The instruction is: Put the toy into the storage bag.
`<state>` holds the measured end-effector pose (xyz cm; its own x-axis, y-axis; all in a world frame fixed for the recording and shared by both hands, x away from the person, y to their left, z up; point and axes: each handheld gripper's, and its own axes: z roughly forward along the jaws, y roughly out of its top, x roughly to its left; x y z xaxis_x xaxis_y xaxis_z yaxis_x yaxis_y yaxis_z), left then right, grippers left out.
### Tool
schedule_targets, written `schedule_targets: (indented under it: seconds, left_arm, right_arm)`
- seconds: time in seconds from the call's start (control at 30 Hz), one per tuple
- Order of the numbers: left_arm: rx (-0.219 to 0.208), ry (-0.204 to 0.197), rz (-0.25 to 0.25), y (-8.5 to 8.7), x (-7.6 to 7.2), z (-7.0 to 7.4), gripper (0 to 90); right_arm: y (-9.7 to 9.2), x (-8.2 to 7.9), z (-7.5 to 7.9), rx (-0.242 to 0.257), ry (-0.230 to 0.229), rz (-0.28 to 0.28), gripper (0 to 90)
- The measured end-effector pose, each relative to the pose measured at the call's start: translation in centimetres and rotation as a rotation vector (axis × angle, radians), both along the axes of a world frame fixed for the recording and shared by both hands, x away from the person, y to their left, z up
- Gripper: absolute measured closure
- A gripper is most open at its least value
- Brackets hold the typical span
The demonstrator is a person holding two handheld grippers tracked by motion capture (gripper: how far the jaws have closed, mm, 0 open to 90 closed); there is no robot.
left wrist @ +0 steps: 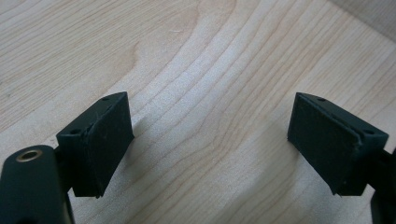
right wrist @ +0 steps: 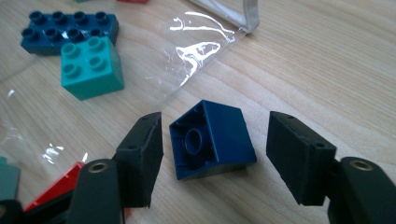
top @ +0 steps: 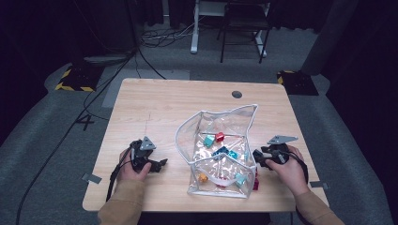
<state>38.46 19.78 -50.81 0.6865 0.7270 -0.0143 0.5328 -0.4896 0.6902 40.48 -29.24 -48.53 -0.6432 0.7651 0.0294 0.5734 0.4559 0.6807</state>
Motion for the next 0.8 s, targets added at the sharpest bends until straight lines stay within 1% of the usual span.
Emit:
schedule_targets:
  seconds: [0.1,0.13,0.2,0.23,0.4,0.5,0.8]
  left_arm:
    - [-0.001,0.0,0.0,0.0,0.0,0.0,14.2]
    - [0.0,0.0,0.0,0.0,0.0,0.0,14.2]
    - [0.0,0.0,0.0,0.0,0.0,0.0,14.2]
    - [0.0,0.0,0.0,0.0,0.0,0.0,14.3]
    - [0.0,0.0,0.0,0.0,0.0,0.0,14.2]
    - [0.0,0.0,0.0,0.0,0.0,0.0,14.2]
    - [0.0,0.0,0.0,0.0,0.0,0.0,14.2]
  right_arm:
    - [0.1,0.1,-0.3,-0.039,0.008,0.013,44.3]
    - [0.1,0.1,-0.4,-0.044,0.009,0.013,46.6]
    - [0.2,0.0,-0.5,-0.063,0.003,0.018,47.9]
    - [0.2,-0.1,-0.5,-0.064,-0.002,0.017,48.0]
    - [0.2,-0.1,-0.4,-0.059,-0.006,0.015,48.1]
    - [0.2,-0.2,0.0,-0.045,-0.015,0.015,48.1]
    - [0.0,-0.8,2.8,0.002,-0.067,0.022,48.1]
